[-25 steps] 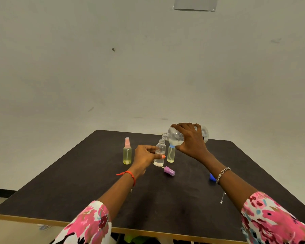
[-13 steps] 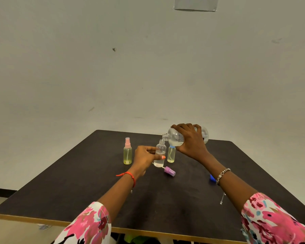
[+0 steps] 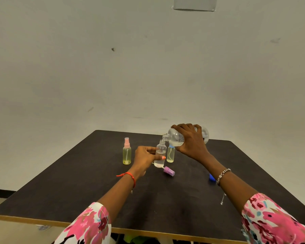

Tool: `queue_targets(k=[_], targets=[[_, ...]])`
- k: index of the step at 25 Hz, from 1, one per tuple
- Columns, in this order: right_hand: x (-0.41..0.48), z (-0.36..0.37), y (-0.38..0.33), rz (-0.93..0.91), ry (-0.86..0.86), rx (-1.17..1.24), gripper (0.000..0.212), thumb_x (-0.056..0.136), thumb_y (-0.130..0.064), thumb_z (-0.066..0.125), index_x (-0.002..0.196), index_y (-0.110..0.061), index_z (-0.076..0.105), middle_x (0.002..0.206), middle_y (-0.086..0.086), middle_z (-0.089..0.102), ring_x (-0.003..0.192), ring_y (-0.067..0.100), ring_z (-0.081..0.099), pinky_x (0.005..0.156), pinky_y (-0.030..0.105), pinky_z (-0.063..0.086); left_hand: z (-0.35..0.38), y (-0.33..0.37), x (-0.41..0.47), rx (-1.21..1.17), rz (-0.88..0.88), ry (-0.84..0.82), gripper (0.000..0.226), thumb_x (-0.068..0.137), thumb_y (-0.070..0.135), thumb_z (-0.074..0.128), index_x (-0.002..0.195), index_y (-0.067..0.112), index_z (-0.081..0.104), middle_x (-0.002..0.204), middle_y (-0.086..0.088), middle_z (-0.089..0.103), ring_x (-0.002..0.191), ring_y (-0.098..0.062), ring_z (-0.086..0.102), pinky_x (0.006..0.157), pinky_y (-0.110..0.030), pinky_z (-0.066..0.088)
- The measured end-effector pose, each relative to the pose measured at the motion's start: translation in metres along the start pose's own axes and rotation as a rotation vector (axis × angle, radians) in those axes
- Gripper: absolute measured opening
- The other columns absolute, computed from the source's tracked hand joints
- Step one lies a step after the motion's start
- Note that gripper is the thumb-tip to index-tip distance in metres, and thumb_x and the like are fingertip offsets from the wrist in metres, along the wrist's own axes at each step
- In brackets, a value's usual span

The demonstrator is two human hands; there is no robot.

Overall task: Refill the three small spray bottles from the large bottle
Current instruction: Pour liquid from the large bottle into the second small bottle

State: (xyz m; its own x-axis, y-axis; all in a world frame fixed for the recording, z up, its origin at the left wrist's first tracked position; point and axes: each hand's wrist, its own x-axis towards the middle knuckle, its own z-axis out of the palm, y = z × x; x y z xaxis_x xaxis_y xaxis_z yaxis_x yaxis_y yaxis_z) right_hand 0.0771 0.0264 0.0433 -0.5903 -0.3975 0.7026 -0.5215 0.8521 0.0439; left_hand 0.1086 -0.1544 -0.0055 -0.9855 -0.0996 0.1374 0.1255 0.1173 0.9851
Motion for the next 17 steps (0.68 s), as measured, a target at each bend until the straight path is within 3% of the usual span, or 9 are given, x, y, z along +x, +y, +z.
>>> queue_targets(k=[17], targets=[[-0.0009, 0.0, -0.001, -0.004, 0.017, 0.0, 0.06, 0.064, -0.032, 0.077, 0.119, -0.023, 0.055, 0.113, 0.001, 0.063, 0.105, 0.025, 0.055, 0.096, 0.047, 0.03, -0.0005, 0.0008, -0.0008, -0.002, -0.008, 0.001, 0.039, 0.06, 0.004, 0.081, 0.097, 0.01, 0.068, 0.077, 0.006, 0.067, 0.069, 0.002, 0.061, 0.049, -0.009, 0.047]])
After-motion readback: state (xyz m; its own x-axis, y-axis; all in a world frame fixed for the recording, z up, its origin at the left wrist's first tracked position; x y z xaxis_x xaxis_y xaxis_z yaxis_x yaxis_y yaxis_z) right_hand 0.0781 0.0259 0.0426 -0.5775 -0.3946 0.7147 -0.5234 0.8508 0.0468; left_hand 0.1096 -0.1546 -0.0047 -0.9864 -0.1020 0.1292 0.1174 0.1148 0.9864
